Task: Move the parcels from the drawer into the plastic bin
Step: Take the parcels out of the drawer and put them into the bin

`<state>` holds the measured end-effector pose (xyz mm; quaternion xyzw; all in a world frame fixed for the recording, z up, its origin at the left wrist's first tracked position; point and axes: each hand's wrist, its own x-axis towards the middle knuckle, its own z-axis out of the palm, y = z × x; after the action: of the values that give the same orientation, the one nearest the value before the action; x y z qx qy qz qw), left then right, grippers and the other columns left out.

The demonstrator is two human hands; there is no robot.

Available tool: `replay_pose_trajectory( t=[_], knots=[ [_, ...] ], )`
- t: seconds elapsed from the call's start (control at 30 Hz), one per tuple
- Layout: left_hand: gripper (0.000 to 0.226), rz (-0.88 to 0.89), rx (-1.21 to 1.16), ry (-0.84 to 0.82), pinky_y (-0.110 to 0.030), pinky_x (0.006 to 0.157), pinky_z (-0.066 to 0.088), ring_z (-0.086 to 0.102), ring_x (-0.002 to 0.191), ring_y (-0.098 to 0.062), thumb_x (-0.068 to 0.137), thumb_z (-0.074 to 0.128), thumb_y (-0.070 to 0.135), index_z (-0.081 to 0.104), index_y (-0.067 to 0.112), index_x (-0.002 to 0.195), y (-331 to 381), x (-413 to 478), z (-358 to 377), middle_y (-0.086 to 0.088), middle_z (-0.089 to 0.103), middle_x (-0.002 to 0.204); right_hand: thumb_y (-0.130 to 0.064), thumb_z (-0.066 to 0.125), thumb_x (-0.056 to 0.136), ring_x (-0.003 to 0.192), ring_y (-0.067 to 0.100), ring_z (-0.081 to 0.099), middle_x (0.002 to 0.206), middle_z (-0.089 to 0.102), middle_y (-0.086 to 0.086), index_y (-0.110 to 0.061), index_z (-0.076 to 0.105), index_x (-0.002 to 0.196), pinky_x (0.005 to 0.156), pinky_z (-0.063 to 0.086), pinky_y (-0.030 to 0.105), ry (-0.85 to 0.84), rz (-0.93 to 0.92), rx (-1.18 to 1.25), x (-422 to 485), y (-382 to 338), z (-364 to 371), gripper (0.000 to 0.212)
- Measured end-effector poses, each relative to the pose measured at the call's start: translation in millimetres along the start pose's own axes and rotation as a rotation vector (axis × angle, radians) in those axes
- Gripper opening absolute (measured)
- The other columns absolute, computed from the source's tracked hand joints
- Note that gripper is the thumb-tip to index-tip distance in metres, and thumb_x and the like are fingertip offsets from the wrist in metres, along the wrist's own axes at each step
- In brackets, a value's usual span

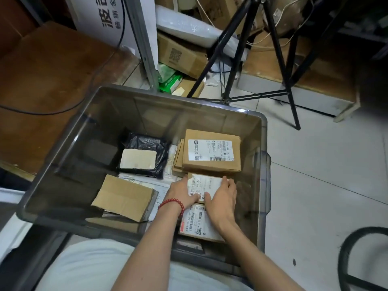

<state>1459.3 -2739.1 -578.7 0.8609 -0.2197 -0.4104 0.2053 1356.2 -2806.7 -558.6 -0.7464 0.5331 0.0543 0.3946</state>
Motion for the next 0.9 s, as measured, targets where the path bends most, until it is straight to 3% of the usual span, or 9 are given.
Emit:
replay_pose_trajectory(
  t=[0.1, 0.17, 0.23, 0.4, 0.57, 0.73, 0.9],
  knots=[
    [0.062, 0.002, 0.150, -0.055, -0.041, 0.100, 0.043, 0.050, 0.121, -0.025, 0.092, 0.055, 0.038, 0.029, 0.027, 0.146, -4, 4, -1, -0.005, 0.053, 0.135, -0.024, 0.050, 0.099, 0.148, 0.024, 0.012, 0.161, 0.010, 0.007, -0.009, 0.020, 0.152, 0.118, 0.017, 0.034, -0.085, 0.003, -0.059, 4, 6, 3, 0.062],
    [0.074, -0.026, 0.394, -0.102, -0.050, 0.106, 0.034, 0.037, 0.133, -0.029, 0.092, 0.046, 0.050, 0.007, 0.031, 0.152, -11, 4, -4, -0.005, 0.039, 0.147, -0.025, 0.047, 0.100, 0.148, 0.023, 0.012, 0.162, 0.008, 0.005, -0.010, 0.021, 0.152, 0.117, 0.019, 0.034, -0.119, -0.008, -0.101, 6, 10, 5, 0.060],
    [0.074, -0.032, 0.565, -0.117, -0.054, 0.109, 0.026, 0.027, 0.138, -0.030, 0.093, 0.037, 0.056, -0.001, 0.033, 0.152, -15, 2, -7, -0.004, 0.032, 0.152, -0.027, 0.046, 0.100, 0.149, 0.023, 0.009, 0.162, 0.006, 0.004, -0.011, 0.019, 0.152, 0.118, 0.017, 0.035, -0.139, -0.013, -0.133, 8, 11, 7, 0.061],
    [0.063, 0.000, 0.702, -0.016, -0.055, 0.112, 0.014, 0.019, 0.143, -0.028, 0.095, 0.024, 0.059, 0.014, 0.033, 0.151, -11, -8, -14, 0.000, 0.025, 0.156, -0.032, 0.046, 0.100, 0.150, 0.024, 0.006, 0.163, 0.002, 0.005, -0.013, 0.013, 0.154, 0.119, 0.016, 0.038, -0.219, -0.010, -0.243, 17, 9, 3, 0.066],
    [0.063, 0.004, 0.681, 0.131, -0.049, 0.109, 0.021, 0.027, 0.138, -0.027, 0.093, 0.031, 0.057, 0.023, 0.028, 0.149, -12, -26, -26, -0.002, 0.033, 0.152, -0.036, 0.044, 0.099, 0.144, 0.031, 0.024, 0.157, 0.023, 0.012, -0.010, 0.028, 0.149, 0.117, 0.025, 0.041, -0.211, -0.016, -0.267, 20, 0, -7, 0.059],
    [0.060, -0.067, 0.537, 0.310, -0.042, 0.099, 0.033, 0.037, 0.130, -0.023, 0.093, 0.034, 0.055, 0.030, 0.027, 0.146, -23, -55, -45, 0.000, 0.044, 0.144, -0.043, 0.044, 0.098, 0.145, 0.027, 0.023, 0.159, 0.023, 0.007, -0.018, 0.025, 0.153, 0.117, 0.026, 0.044, -0.127, -0.244, -0.397, 2, -10, -7, 0.063],
    [0.043, -0.039, 0.513, 0.688, -0.043, 0.099, 0.030, 0.045, 0.121, -0.020, 0.092, 0.043, 0.047, 0.051, 0.029, 0.129, -30, -92, -82, 0.006, 0.056, 0.129, -0.038, 0.047, 0.098, 0.140, 0.025, 0.032, 0.154, 0.032, 0.005, -0.020, 0.035, 0.147, 0.113, 0.034, 0.042, -0.092, -0.512, -0.485, -22, -40, 0, 0.053]
  ],
)
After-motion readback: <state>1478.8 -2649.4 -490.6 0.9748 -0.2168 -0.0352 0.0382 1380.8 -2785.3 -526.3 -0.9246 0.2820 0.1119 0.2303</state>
